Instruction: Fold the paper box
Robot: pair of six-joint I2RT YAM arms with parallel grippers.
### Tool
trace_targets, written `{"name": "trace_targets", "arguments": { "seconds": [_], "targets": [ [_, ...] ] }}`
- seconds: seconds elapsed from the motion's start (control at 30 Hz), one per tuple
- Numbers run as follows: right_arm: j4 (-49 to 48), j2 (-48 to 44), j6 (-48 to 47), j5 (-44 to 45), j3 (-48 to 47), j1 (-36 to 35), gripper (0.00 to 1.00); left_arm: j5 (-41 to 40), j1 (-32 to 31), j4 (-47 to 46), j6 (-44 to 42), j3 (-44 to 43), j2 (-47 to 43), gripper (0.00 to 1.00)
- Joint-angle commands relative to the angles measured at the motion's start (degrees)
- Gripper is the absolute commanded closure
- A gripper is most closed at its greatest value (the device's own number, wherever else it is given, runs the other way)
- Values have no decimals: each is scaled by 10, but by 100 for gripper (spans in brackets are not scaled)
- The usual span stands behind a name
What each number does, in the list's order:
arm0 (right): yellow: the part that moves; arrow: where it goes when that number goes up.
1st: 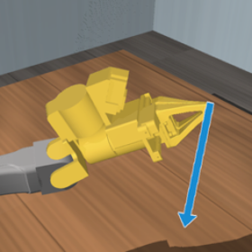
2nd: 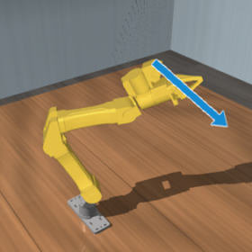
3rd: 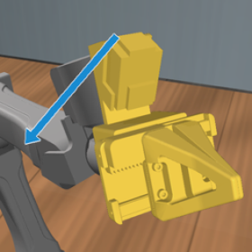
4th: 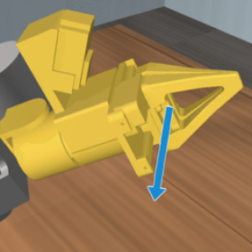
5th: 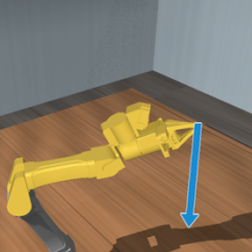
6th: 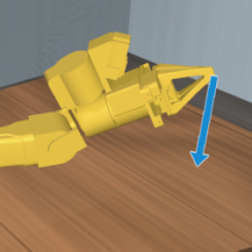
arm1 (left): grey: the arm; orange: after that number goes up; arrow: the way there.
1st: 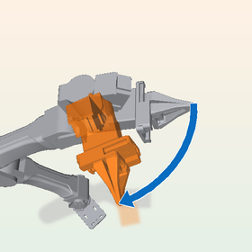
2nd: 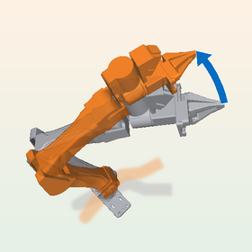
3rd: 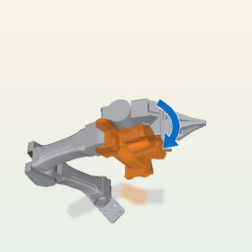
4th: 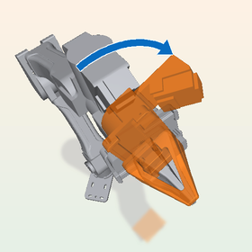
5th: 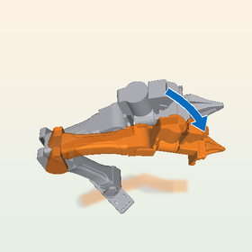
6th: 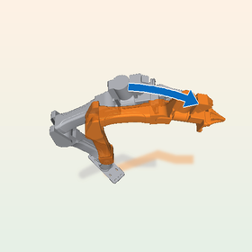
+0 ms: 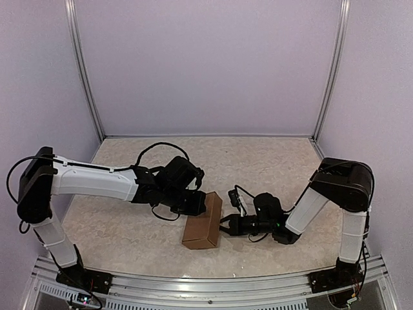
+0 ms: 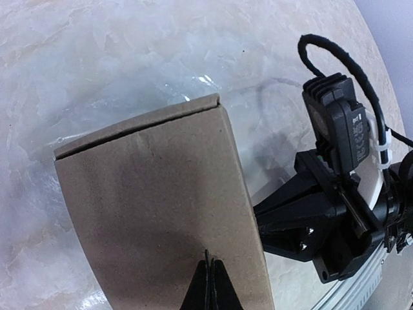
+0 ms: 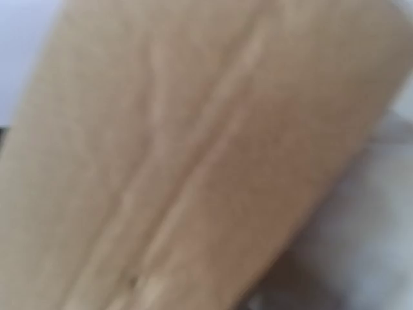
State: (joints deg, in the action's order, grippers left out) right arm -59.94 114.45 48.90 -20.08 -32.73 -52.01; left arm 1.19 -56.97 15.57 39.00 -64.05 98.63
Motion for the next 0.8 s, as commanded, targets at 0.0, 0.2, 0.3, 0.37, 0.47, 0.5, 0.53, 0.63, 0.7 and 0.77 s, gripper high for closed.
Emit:
{"name": "trace_targets", "arguments": {
  "seconds": [0.0,0.2,0.3,0.37,0.47,0.5,0.53,0.63,0.7,0.77],
  "targets": [
    [64,-7,-16,25,51,21,100,-6,0,12,-4,-19,18,100],
    [80,-58,-28,46,99,47,100,-10,11,18,-9,-19,16,100],
    [121,-109,-47,66,113,55,100,-26,15,38,-19,-30,4,100],
    [180,-153,-67,89,112,55,100,-37,20,52,-28,-38,-7,100],
    [268,-228,-97,139,106,55,100,-51,26,73,-40,-47,-32,100],
    [296,-257,-108,158,103,55,100,-57,29,81,-44,-50,-38,100],
    [324,-285,-122,179,100,55,97,-63,31,88,-49,-54,-48,100],
    [408,-355,-154,235,79,55,86,-88,39,117,-65,-65,-77,92],
    [448,-394,-169,262,64,55,76,-105,47,133,-76,-72,-94,83],
    [476,-429,-181,279,52,55,70,-120,54,146,-87,-78,-110,75]
  ]
}}
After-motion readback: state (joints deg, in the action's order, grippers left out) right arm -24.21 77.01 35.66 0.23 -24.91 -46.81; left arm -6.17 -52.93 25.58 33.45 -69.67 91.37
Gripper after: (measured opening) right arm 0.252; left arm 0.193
